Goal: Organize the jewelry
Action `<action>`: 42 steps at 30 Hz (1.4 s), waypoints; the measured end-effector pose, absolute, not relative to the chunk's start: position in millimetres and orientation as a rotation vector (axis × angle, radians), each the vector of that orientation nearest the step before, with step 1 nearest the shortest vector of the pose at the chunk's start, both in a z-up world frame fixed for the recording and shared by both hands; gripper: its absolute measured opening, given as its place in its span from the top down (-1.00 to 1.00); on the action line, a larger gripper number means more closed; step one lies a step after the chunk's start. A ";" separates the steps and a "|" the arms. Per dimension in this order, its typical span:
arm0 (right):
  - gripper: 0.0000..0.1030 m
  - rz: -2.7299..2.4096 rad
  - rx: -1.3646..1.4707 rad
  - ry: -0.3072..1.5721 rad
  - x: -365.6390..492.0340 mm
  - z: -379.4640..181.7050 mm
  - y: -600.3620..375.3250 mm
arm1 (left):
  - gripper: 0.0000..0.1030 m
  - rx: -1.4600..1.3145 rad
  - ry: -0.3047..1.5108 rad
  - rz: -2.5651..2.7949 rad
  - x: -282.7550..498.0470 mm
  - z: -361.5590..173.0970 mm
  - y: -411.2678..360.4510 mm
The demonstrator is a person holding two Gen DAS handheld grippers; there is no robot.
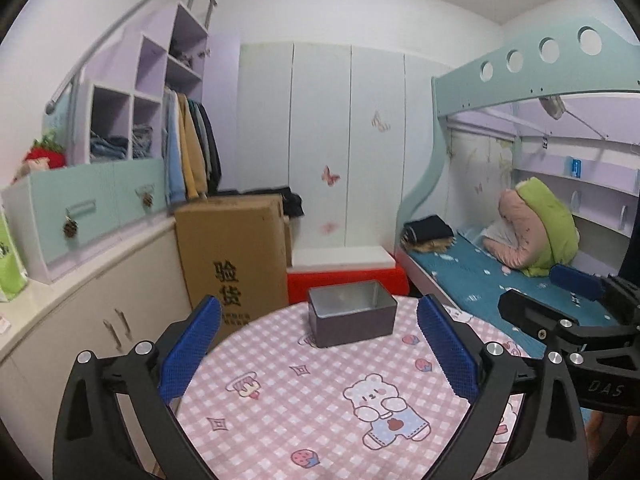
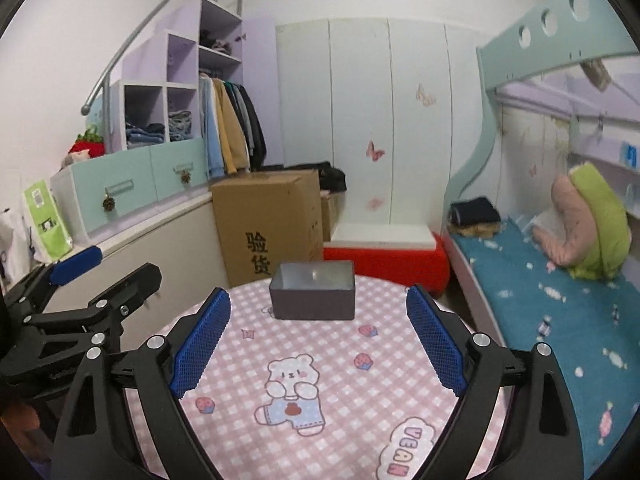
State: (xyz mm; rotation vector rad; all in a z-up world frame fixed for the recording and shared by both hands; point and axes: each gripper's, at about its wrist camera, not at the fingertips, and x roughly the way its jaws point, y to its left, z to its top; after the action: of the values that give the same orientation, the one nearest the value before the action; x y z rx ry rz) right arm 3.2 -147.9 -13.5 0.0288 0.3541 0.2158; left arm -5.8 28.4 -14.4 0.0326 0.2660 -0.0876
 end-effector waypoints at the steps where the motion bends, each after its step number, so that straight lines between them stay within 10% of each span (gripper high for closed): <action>1: -0.69 0.224 0.027 0.345 -2.1 -10.8 -146.2 | -0.85 0.033 0.260 -0.084 -9.7 -13.7 29.4; 42: -0.73 0.165 0.011 0.218 -47.4 16.9 -146.0 | -0.85 0.057 0.107 -0.068 -45.6 14.6 18.4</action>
State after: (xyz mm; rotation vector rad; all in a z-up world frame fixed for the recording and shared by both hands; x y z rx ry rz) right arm -47.4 -146.0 16.9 0.0110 0.2178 0.1646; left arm -45.6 18.4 14.6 0.0575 0.1071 -0.0684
